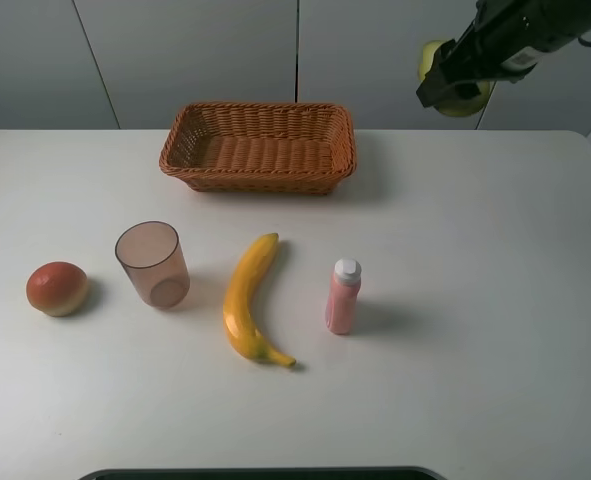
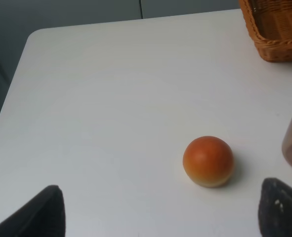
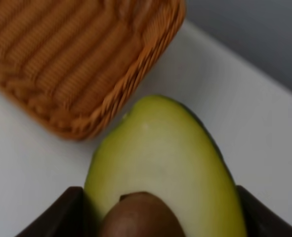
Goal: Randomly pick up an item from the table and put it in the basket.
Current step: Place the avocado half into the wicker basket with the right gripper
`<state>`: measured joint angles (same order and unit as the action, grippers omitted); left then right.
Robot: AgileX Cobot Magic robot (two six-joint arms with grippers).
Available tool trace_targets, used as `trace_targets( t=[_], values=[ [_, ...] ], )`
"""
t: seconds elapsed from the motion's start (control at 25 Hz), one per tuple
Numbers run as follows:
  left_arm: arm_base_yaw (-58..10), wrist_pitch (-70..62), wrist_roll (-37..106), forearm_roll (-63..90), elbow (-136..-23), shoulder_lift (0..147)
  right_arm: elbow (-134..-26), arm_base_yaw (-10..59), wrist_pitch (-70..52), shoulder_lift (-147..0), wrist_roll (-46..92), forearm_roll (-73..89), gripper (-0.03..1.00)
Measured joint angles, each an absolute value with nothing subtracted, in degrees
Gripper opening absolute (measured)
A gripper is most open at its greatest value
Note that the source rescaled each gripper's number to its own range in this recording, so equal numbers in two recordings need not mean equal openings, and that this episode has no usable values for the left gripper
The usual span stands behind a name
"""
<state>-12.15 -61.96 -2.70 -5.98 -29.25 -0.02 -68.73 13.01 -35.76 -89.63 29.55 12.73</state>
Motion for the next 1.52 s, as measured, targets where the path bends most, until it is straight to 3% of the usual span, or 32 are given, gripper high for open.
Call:
trace_targets(
  t=[0.24,0.6,0.92,1.32,1.36,1.4,1.44,1.48,1.52],
  values=[
    [-12.2,-62.0,-2.7,-6.0,-29.2,0.0,-80.2,13.9,-31.4,-95.9,33.4,20.9,0.00],
    [-12.2,-62.0,-2.7,-6.0,-29.2,0.0,-89.2,21.5,-27.2,-113.5,35.4,22.7,0.00],
    [-12.2,-62.0,-2.7,-6.0,-29.2,0.0,-90.6,23.9,-26.6,-125.8,35.4,24.8,0.00],
    [-12.2,-62.0,-2.7,-6.0,-29.2,0.0,-90.8,23.9,-26.3,-126.8,35.6,24.9,0.00],
    [-12.2,-62.0,-2.7,-6.0,-29.2,0.0,-90.8,23.9,-26.3,-126.8,35.6,24.9,0.21],
    [-12.2,-62.0,-2.7,-6.0,-29.2,0.0,-90.8,23.9,-26.4,-126.8,35.6,25.0,0.57],
    [-12.2,-62.0,-2.7,-6.0,-29.2,0.0,-90.8,23.9,-26.7,-126.8,35.6,25.0,0.81],
    [-12.2,-62.0,-2.7,-6.0,-29.2,0.0,-90.9,23.9,-26.8,-126.8,35.6,25.0,0.92],
    [-12.2,-62.0,-2.7,-6.0,-29.2,0.0,-91.0,23.9,-27.0,-126.8,35.6,25.0,0.96]
  ],
)
